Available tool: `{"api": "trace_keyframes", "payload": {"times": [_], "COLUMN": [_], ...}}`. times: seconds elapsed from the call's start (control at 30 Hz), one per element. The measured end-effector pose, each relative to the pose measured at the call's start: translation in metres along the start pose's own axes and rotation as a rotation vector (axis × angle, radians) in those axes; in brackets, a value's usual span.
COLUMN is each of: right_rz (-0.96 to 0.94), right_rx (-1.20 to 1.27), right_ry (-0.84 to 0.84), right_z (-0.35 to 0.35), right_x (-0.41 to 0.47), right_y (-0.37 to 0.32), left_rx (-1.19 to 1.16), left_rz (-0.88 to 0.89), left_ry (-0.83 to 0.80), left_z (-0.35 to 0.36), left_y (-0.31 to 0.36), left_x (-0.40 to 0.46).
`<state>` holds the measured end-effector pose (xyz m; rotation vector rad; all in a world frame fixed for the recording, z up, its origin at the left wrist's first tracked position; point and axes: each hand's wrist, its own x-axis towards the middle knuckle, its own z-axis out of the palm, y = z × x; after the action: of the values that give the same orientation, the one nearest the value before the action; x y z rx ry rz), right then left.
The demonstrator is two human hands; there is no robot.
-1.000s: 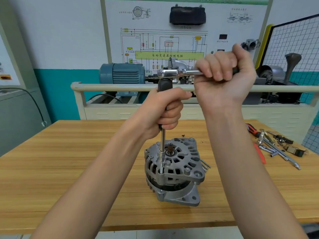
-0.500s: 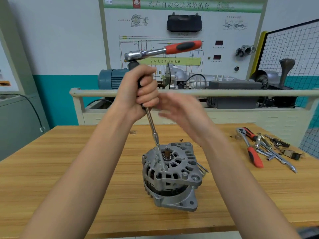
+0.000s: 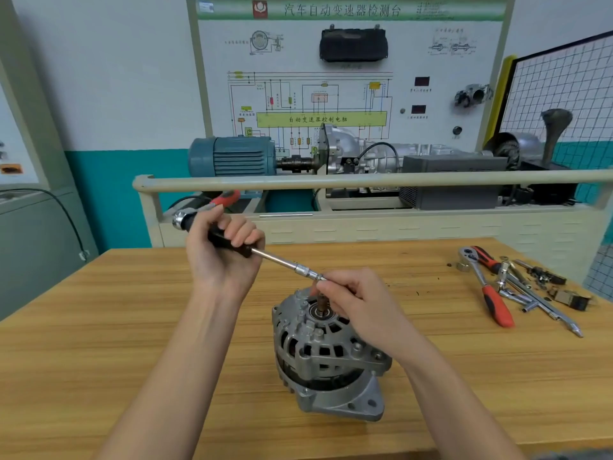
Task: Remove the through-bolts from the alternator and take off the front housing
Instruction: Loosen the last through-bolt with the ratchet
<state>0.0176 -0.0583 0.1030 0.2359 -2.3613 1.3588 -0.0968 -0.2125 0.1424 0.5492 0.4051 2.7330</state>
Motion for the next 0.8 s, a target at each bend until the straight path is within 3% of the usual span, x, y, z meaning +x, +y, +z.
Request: {"api": "trace_keyframes", "payload": {"times": [0.13,0.33,0.57,0.73,0.8], "right_rz": [-0.032,-0.075,-0.102,-0.261,-0.220], "right_rx": [-0.045,-0.150,-0.435,-0.704,-0.640], "right_ry": [0.017,0.031,-0.019,0.071,0.058], "right_z": [0.001,-0.006,-0.003,0.002,0.002], "right_x": [0.004,0.004,0.003,-0.002,-0.002], "right_y": [0.006,0.012,0.004,-0.001,0.000], "left_rx": [0.118,0.072,0.181,0.152,0.150], "left_rz": [-0.088,-0.255,-0.153,-0.151,-0.143], "left_ry": [-0.117,-0.262,0.005,0.091,0.130], "left_z": [-0.006,-0.009,0.004,0.009,0.010], "left_y": [-0.025,-0.037,-0.047,-0.047,-0.049], "left_x": [-0.012,-0.022,-0.026,-0.023,-0.022]}}
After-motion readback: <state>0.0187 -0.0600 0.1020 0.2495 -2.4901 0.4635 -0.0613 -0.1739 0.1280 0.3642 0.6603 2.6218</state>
